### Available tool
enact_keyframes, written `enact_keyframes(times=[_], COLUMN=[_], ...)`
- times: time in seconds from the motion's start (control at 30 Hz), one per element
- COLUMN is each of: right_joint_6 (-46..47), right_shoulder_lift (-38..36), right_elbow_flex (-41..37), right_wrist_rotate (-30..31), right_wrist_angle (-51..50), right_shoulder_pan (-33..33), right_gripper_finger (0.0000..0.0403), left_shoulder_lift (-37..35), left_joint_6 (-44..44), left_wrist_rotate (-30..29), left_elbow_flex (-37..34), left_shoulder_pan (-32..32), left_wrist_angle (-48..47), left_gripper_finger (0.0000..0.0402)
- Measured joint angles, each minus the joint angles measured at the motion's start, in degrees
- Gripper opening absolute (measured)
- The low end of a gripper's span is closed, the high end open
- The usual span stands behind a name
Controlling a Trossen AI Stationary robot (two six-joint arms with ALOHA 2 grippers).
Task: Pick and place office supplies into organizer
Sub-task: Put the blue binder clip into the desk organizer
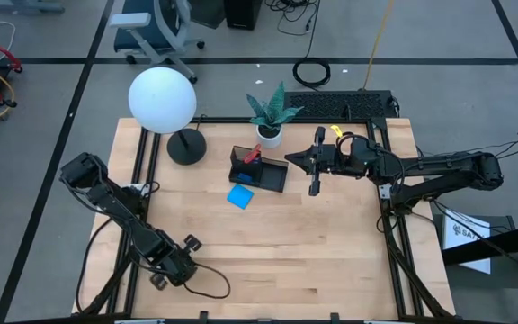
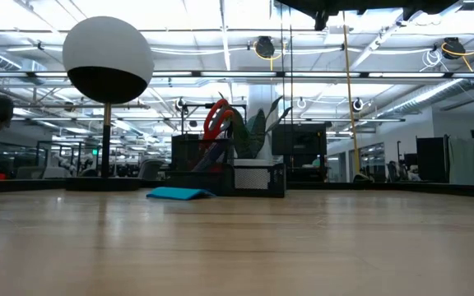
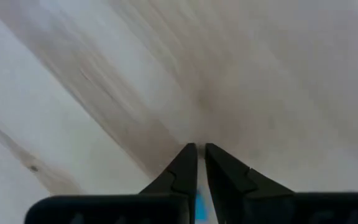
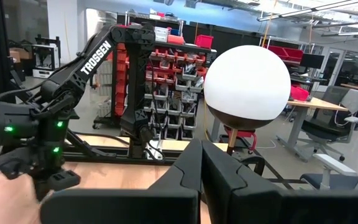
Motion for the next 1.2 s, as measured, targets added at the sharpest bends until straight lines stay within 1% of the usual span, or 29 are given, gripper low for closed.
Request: enact_keyframes(times=[0.1,0.23,0.33,0.43,0.63,0.77,0.8,0.87,1.07,1.2], right_joint_6=[0.0,0.0,-0.16,-0.2,-0.2,-0.2,-0.2,-0.27,0.0,0.0], right_shoulder_lift=[0.0,0.0,0.0,0.0,0.02,0.02,0.0,0.02,0.02,0.01], right_elbow_flex=[0.0,0.0,0.0,0.0,0.0,0.0,0.0,0.0,-0.02,-0.01], right_wrist_rotate=[0.0,0.0,-0.01,-0.02,0.0,0.0,-0.02,0.0,-0.02,-0.02], right_wrist_angle=[-0.05,-0.18,-0.21,-0.21,-0.42,-0.6,-0.6,-0.58,-0.64,-0.62], right_shoulder_pan=[0.01,-0.01,-0.01,-0.01,-0.01,-0.01,0.01,-0.01,-0.01,-0.01], right_gripper_finger=[0.0,0.0,0.0,0.0,0.0,0.0,0.0,0.0,0.0,0.0], left_shoulder_lift=[0.07,0.08,-0.09,-0.09,-0.13,-0.15,-0.15,-0.16,-0.24,-0.24], left_joint_6=[-9.23,-18.26,-25.93,-36.18,-57.8,-69.74,-71.44,-72.16,-69.1,-66.88], left_wrist_rotate=[-0.05,0.7,-0.8,-3.35,-4.73,-5.89,-6.39,-6.8,-8.18,-10.19], left_elbow_flex=[0.8,0.75,0.86,0.86,0.86,0.86,0.86,0.86,0.88,0.9], left_shoulder_pan=[0.05,-0.04,0.04,0.5,0.5,0.62,0.61,0.48,-0.79,-0.62], left_wrist_angle=[4.25,11.23,15.88,15.4,13.59,13.33,13.53,14.59,18.98,22.03], left_gripper_finger=[0.0045,0.0048,0.006,0.0084,0.0138,0.0153,0.0153,0.0154,0.0154,0.0154])
